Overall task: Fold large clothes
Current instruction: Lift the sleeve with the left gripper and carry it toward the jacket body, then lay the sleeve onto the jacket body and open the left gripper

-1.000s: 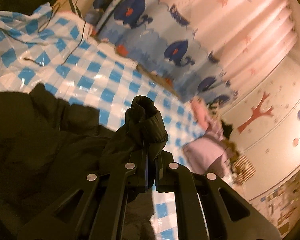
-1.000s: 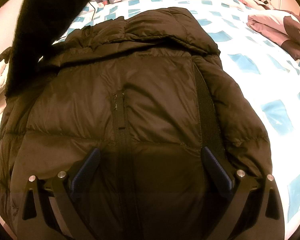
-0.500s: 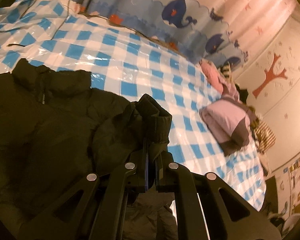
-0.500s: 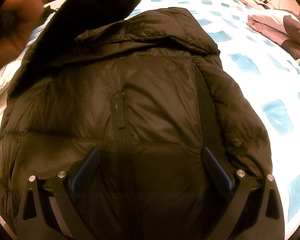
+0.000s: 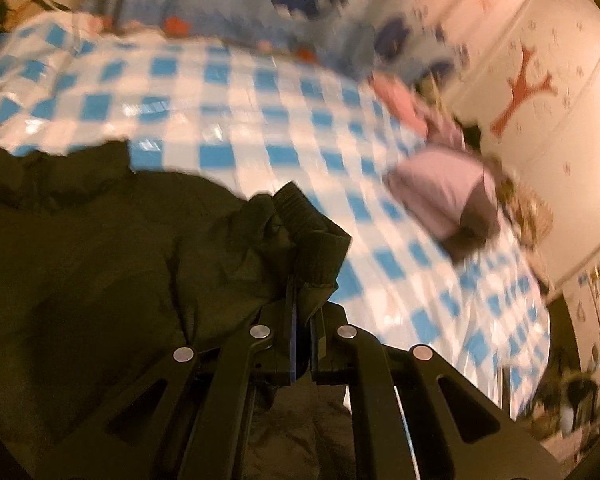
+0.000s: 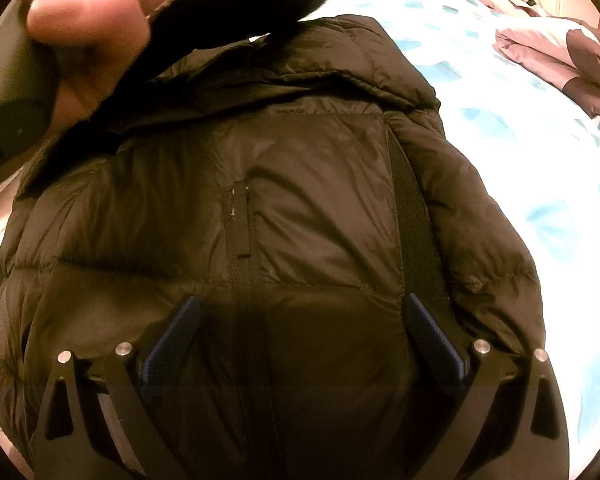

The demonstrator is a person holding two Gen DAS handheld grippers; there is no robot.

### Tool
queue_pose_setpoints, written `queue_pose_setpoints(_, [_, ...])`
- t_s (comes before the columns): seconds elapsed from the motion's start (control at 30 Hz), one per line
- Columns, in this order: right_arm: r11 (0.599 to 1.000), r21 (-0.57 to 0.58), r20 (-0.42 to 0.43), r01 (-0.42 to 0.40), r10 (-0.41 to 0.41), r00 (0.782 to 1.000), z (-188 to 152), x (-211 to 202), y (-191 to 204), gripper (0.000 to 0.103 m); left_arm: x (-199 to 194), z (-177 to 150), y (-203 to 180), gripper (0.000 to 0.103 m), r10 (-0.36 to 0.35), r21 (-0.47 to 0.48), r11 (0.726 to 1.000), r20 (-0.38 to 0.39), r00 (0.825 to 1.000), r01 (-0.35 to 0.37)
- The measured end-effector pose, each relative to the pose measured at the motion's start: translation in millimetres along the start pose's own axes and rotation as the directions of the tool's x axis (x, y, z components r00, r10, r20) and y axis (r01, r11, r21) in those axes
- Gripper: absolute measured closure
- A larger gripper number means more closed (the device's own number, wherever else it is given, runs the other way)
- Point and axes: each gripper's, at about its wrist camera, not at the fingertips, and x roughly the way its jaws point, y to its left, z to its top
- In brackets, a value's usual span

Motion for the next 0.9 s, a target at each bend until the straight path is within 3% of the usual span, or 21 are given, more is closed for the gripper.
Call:
queue_pose_setpoints(0.13, [1.0, 0.0, 0.0, 0.001, -0.001, 1.0, -0.2, 0.1, 0.2, 0.006, 39.4, -14.3, -4.1, 0.096, 0.088, 0.088, 0.993, -0.183, 0.979, -0.072])
queue_pose_setpoints(0.2, [1.0, 0.0, 0.0, 0.001, -0.001, 1.0, -0.2, 0.2, 0.3, 0.006, 50.9, -21.9, -3.7, 0.095, 0.115, 0.119, 0.989, -0.228, 0.967, -0.09])
queue_pose_setpoints(0.4, [1.0, 0.0, 0.0, 0.001, -0.001, 1.0, -0.3, 0.5, 0.3, 0.006, 61.5, -27.3, 3.0, 0.093, 0.108, 0.114, 0.99, -0.274, 0.956, -0.08])
queue_pose_setpoints(0.63, [1.0, -0.002, 0.001, 0.003, -0.003, 1.0, -0.6, 0.2, 0.6, 0.006, 61.7, -30.1, -9.9, 0.091, 0.174, 0.183, 0.975, -0.29, 0.941, -0.124])
queue_pose_setpoints(0.8, [1.0, -0.005, 0.003, 0.007, -0.007, 1.0, -0.7, -0.2, 2.3, 0.005, 34.1, -21.7, -20.4, 0.088, 0.134, 0.187, 0.979, -0.273, 0.953, -0.084])
queue_pose_setpoints(0.9, [1.0, -0.008, 0.005, 0.009, -0.009, 1.0, -0.4, -0.6, 2.5, 0.006, 24.0, -15.6, -27.8, 0.085, 0.174, 0.225, 0.968, -0.265, 0.948, -0.115])
